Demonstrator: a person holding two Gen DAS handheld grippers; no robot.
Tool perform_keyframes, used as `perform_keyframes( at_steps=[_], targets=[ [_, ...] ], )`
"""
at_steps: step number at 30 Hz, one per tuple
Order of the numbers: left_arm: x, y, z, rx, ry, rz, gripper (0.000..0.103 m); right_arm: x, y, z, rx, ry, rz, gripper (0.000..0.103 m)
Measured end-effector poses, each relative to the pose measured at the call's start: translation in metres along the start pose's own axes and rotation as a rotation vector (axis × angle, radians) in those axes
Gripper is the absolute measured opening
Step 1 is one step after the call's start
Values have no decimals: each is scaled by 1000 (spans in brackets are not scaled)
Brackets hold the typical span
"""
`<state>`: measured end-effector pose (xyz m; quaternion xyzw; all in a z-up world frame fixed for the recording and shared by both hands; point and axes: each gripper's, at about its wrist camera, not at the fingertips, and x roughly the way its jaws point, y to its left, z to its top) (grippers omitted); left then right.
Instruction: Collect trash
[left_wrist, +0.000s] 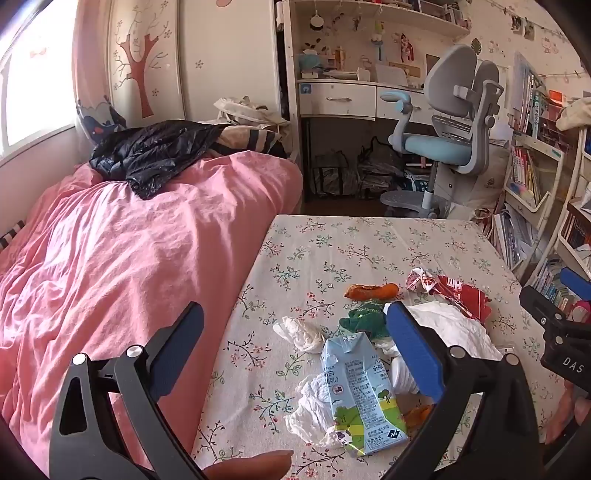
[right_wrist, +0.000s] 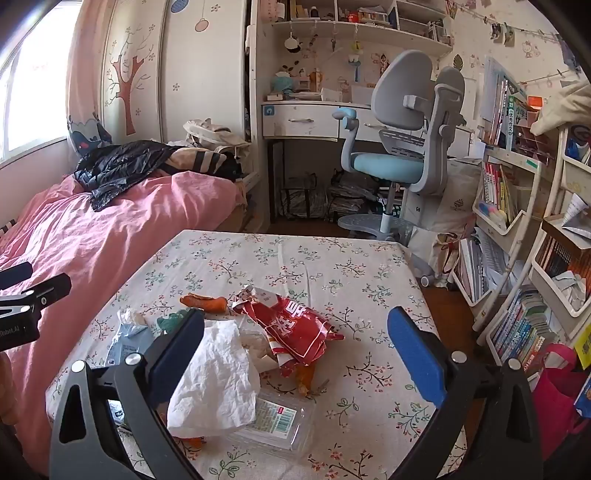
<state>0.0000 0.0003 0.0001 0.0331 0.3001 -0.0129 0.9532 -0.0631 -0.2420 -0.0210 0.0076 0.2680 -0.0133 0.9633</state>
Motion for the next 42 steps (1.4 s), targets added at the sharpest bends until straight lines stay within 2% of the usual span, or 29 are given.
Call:
perform_keyframes(
  at_steps=[42],
  targets=[
    [0,0,-3,0,29,-30,96,2,4,-1,-5,4,-1,96]
  ],
)
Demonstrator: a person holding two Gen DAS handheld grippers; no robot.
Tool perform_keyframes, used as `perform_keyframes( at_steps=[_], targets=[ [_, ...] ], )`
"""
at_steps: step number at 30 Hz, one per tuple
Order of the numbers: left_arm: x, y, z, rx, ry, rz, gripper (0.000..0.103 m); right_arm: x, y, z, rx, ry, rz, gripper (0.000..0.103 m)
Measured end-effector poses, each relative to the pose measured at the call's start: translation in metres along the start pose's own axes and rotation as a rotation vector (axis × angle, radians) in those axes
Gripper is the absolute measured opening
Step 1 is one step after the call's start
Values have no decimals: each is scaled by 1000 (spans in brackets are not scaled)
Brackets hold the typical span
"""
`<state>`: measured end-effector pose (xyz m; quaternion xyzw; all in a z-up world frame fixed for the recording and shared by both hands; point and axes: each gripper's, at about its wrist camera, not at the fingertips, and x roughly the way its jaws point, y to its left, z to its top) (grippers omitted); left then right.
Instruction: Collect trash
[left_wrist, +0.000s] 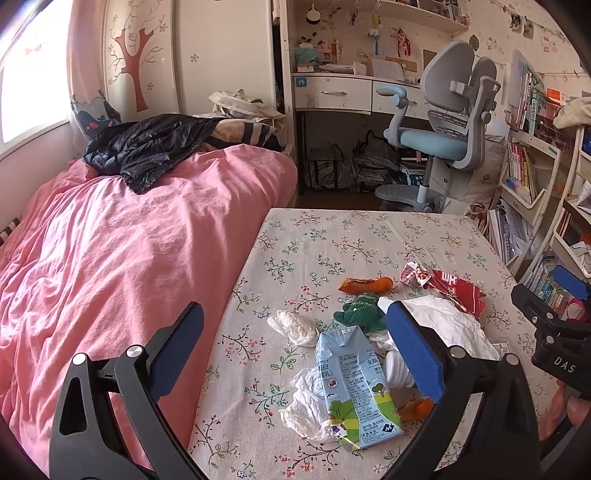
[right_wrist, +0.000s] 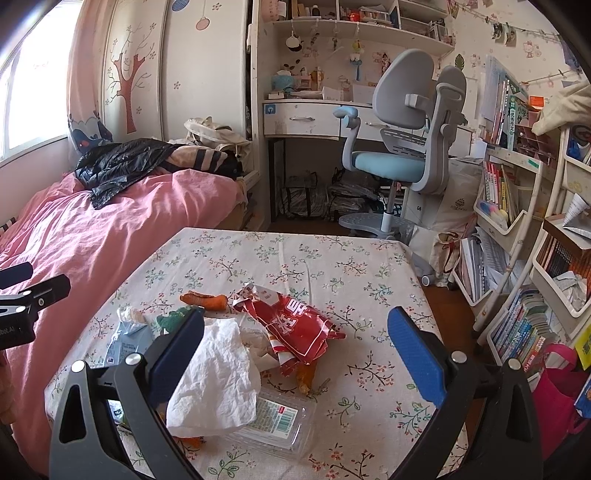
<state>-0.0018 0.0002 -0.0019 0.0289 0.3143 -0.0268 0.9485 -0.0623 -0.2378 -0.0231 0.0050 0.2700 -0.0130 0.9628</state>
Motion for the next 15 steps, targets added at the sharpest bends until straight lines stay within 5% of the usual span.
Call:
perform_keyframes(
  at_steps=[15],
  targets=[
    [2,4,3,-17,16,-17,96,1,5,-2,-8,5,17,96]
  ],
)
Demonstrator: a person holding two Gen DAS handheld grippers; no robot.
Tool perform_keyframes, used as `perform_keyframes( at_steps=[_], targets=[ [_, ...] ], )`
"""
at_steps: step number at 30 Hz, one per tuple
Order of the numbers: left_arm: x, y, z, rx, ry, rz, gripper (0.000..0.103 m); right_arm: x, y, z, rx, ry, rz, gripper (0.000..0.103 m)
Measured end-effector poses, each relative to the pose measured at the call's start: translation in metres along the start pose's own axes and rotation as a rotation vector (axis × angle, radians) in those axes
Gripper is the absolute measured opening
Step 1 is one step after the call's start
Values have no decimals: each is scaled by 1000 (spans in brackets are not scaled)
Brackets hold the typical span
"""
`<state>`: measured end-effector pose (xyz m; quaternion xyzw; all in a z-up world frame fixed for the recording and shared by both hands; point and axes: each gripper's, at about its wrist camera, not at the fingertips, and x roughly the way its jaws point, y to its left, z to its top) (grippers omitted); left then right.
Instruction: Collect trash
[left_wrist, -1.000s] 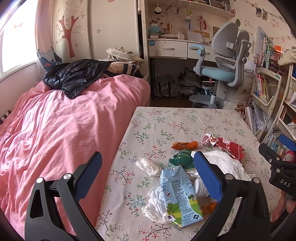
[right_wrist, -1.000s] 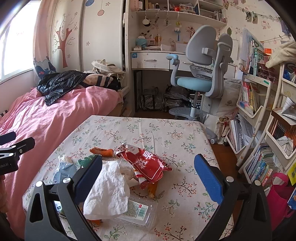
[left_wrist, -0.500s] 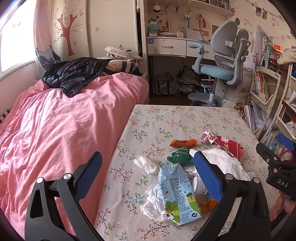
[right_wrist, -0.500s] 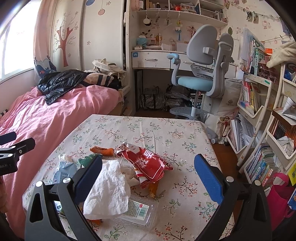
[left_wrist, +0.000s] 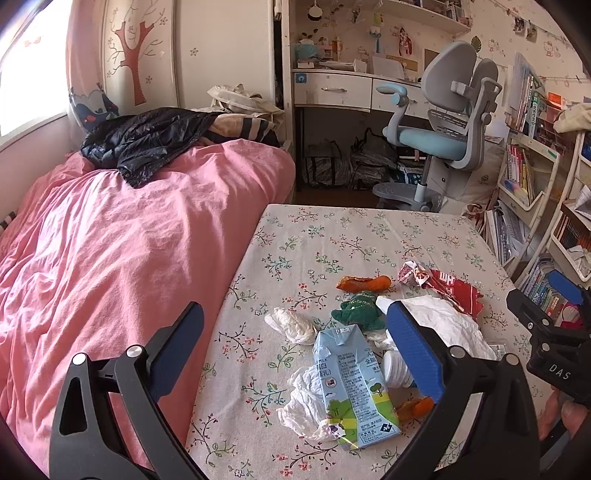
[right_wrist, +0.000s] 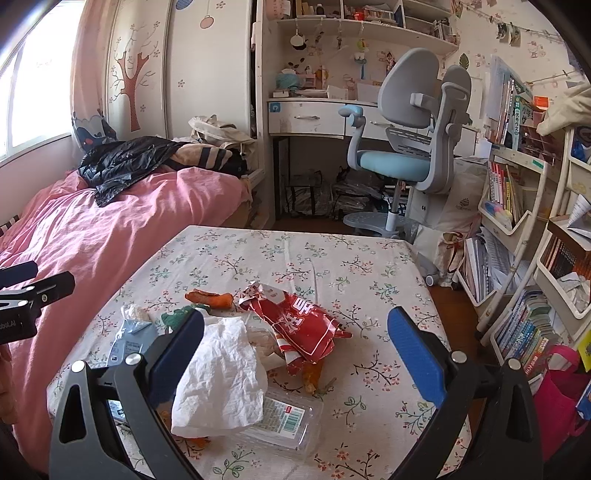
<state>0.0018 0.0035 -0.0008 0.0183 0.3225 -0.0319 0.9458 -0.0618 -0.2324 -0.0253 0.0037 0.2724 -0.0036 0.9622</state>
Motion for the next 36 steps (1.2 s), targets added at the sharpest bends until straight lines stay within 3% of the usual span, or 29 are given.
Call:
perform_keyframes(
  at_steps=[11,19,25,32,33,35,36],
  targets=[
    [3,2,1,6,41,25,96,1,3,1,-10,5,14,96],
    [12,27,3,-99,78,57,96,4,7,4,-36,24,61,96],
    [24,29,-2,-104,126,42,96,17,17,0,-68,113,149,96],
    [55,17,-22,-102,268,-24,94,36,33,-9,-115,216,225,94],
    [60,14,-26,-103,288,-39,92,39,33,-10,-116,227,235,92],
    [69,9,-32,-106,323,-62,90,44,36,-12,-128,254,236,67],
    [73,6,-35,-104,334,-68,89,47,36,-13,-129,272,243,60]
  ],
)
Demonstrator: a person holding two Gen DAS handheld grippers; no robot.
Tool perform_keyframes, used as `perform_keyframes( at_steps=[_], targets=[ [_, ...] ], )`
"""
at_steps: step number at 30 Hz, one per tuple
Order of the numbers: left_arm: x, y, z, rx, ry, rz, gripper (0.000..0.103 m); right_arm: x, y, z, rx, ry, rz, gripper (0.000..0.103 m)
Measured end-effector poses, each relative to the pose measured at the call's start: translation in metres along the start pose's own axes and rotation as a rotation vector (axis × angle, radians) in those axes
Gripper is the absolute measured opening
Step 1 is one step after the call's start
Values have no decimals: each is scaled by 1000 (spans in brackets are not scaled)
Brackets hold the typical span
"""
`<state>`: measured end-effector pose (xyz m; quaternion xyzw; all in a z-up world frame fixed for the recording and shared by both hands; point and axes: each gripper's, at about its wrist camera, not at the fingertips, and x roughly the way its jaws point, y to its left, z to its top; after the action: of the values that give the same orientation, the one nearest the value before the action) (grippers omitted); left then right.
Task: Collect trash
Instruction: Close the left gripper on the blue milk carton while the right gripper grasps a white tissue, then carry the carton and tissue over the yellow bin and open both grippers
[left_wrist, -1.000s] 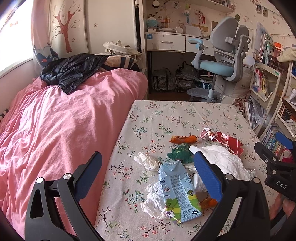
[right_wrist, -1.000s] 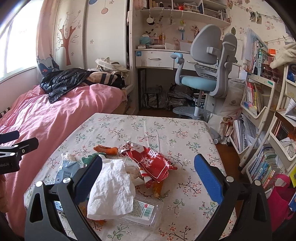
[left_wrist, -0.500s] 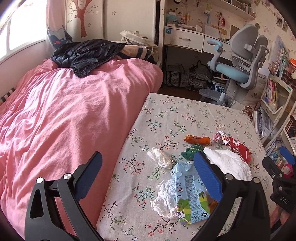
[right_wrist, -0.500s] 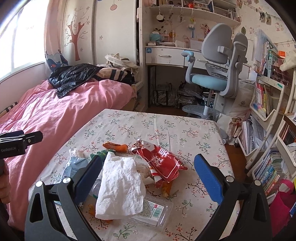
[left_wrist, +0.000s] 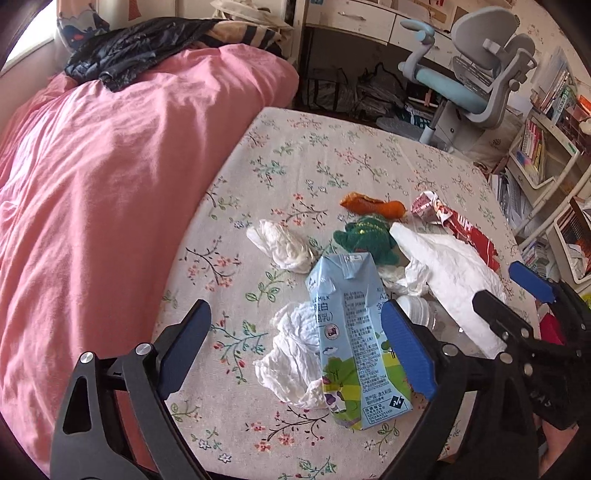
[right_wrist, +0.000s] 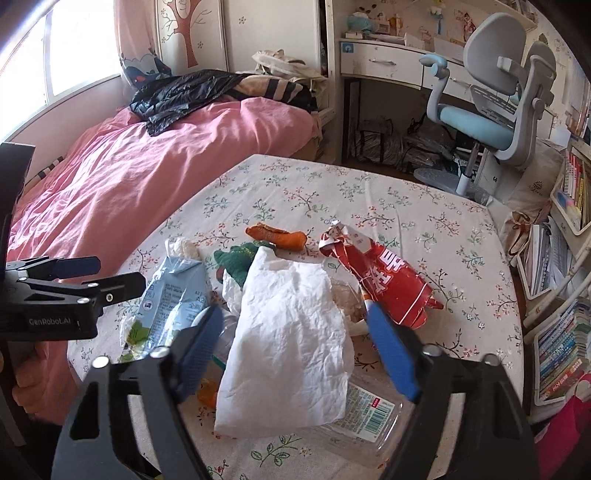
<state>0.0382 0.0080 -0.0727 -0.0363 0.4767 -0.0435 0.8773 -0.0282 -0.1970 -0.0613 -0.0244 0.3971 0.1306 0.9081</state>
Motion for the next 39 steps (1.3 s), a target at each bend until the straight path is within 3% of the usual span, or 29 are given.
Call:
perform_keyframes(
  at_steps=[2,5,6,17,20,25,26,27,28,33,39],
  targets=[
    [7,-5,-3,14,13,8,89,4,-4,-2,19,27,26,30],
    [15,-13,-6,37,42,3,87,2,-12,-3,56,25,51,12],
    [18,-17,-8,46,51,1,86,-2,-16,-3,76,13,65,10],
    [30,-48,-23,184,126,-31,82,-24,-53,3,290,-100,220,7],
    [37,-45,-25,178,160,-77,64,-27,-55,4,302,-112,240,7],
    [24,-34,-18,133,107,-115,55,-33,-57,5,305,-133,261,7],
    [20,-30,-16,120,93,-129,45,-35,-57,5,307,-142,268,7],
    [18,-25,-14,103,91,-139,21,-37,-57,5,308,-150,272,7],
    [15,-20,-11,79,86,-187,19,-39,-58,6,310,-163,279,7],
    [15,-17,-10,82,99,-186,19,-42,-57,7,306,-180,293,7],
    [25,-33,-22,135,122,-181,35,-40,-53,6,295,-176,301,7]
  ],
)
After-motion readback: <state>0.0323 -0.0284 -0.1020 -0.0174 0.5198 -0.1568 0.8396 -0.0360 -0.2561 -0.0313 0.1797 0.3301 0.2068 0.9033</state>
